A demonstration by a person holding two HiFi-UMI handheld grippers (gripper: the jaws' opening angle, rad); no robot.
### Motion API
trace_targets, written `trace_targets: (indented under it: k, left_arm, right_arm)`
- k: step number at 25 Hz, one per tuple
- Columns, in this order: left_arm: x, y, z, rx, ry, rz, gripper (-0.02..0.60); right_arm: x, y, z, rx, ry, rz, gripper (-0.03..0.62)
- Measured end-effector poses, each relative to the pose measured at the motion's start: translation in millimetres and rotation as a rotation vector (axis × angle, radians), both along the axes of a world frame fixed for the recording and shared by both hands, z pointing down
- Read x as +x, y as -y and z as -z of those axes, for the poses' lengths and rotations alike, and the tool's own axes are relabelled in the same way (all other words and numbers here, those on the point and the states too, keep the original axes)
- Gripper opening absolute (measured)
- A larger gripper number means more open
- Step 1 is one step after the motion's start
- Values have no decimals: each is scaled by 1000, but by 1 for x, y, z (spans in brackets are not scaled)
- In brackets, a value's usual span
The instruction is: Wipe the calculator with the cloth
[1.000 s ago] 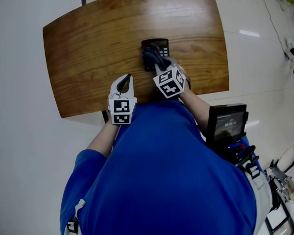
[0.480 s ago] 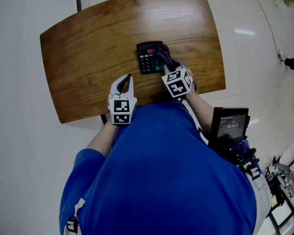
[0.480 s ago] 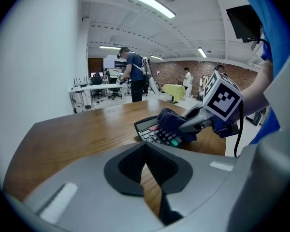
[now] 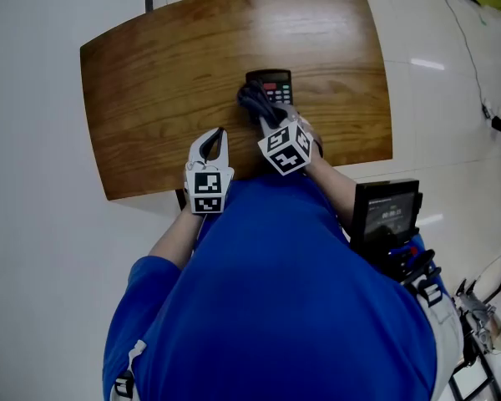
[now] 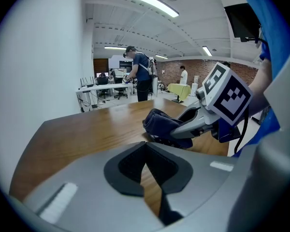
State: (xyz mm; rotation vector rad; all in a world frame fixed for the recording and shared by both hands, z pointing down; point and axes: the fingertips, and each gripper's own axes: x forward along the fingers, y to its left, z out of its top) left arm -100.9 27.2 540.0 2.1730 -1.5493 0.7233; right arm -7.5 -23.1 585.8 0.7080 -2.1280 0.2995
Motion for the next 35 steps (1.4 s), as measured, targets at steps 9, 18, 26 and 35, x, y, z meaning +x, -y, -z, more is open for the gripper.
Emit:
trace_targets:
  k: [9,18,26,35]
  left_arm:
    - [-9,-15,7,-18,24,11,8]
    - [6,-4,-5,-41,8,-47,8]
    - [17,4,-16,-56,-22,-85,8]
    - [18,4,-20,-53,-25,-80,8]
  right_arm:
    - [-21,-19,-8,-41,6,55,72]
    - [7,-7,-16,-52,-14,-24,72]
    - [50,7,-24,-66,-52,-160,72]
    - [60,5,-25,-63,-69,-163,72]
